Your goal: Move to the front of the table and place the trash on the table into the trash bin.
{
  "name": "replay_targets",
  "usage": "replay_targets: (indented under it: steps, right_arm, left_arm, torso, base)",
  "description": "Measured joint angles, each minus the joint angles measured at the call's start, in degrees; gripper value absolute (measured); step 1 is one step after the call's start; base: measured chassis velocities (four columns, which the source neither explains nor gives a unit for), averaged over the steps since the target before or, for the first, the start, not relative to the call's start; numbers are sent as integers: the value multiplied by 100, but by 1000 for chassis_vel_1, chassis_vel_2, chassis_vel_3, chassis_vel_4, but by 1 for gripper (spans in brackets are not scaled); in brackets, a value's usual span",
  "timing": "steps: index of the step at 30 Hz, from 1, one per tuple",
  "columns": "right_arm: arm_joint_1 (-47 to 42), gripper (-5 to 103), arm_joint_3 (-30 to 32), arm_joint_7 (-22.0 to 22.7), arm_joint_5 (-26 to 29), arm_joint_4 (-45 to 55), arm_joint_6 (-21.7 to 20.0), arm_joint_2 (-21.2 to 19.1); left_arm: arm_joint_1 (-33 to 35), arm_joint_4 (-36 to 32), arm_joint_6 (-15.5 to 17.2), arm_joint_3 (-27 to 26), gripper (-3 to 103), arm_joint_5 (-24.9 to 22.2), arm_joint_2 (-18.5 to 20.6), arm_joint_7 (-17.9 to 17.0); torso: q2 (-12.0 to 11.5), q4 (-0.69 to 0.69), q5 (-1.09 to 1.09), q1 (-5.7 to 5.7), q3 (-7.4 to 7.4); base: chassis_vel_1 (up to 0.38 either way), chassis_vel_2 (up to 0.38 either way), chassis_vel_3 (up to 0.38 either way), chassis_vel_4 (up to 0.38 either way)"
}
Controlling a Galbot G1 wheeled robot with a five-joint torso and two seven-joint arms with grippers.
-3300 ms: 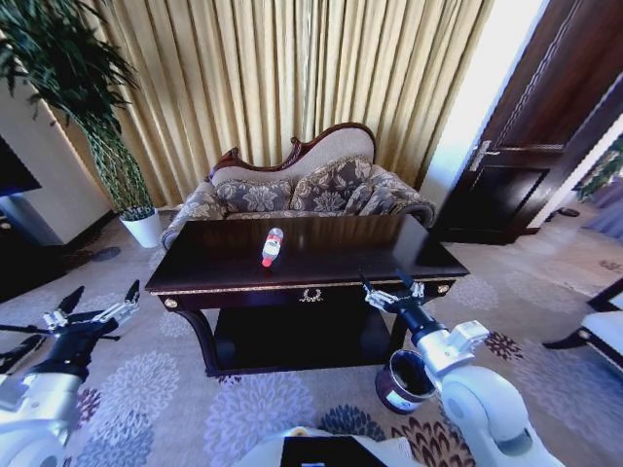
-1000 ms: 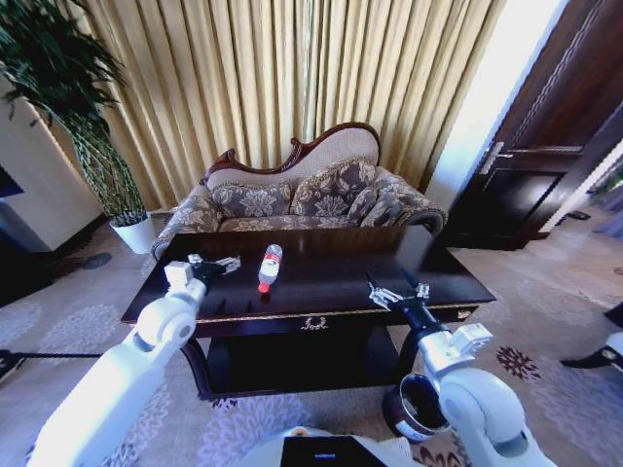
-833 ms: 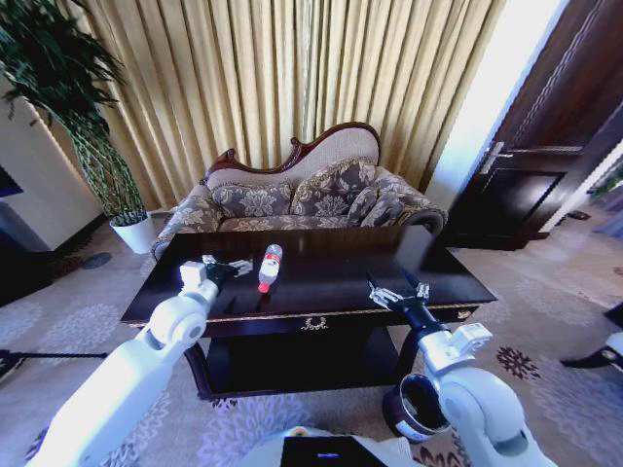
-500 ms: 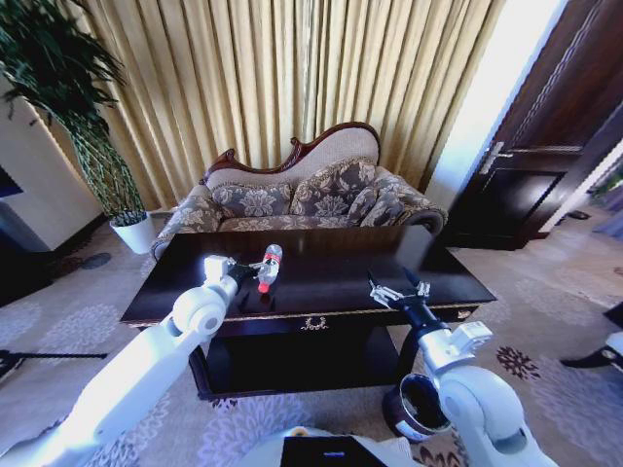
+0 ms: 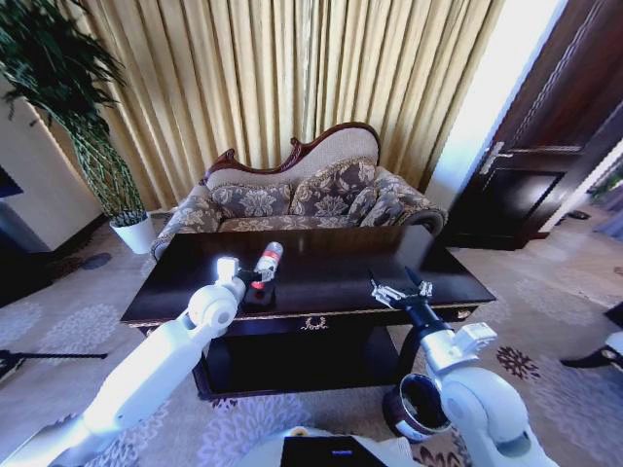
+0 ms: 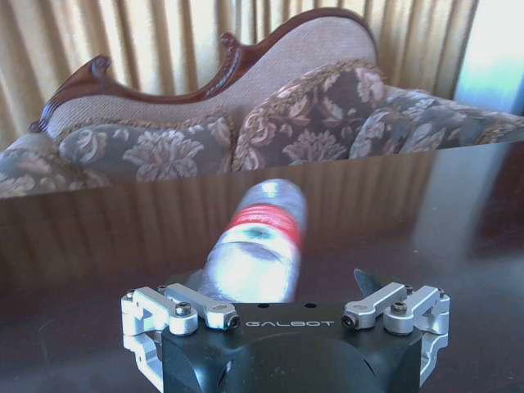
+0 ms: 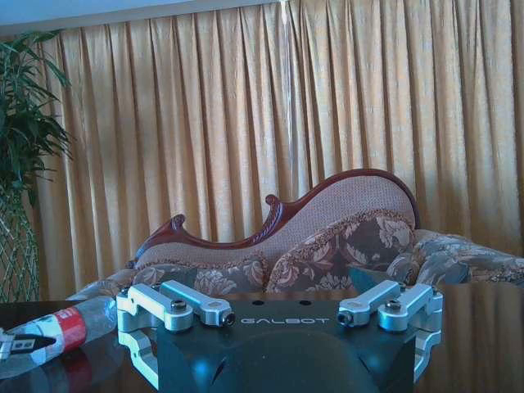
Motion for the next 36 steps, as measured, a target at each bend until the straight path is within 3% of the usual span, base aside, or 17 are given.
replay_targets:
  steps: [4, 36]
  right_arm:
    - [11, 100, -16, 1, 7, -23, -4, -17]
    - [214, 100, 22, 6, 124, -273, -12, -136]
  left_arm:
    - [59, -156, -62, -13, 100, 139, 49, 228]
    - [-254, 289, -76, 127, 100, 115, -111, 395]
  torso:
    - [1, 0, 1, 0, 0]
    - [0, 0, 1, 0, 0]
  base:
    - [0, 0, 0, 0]
    - [0, 0, 0, 0]
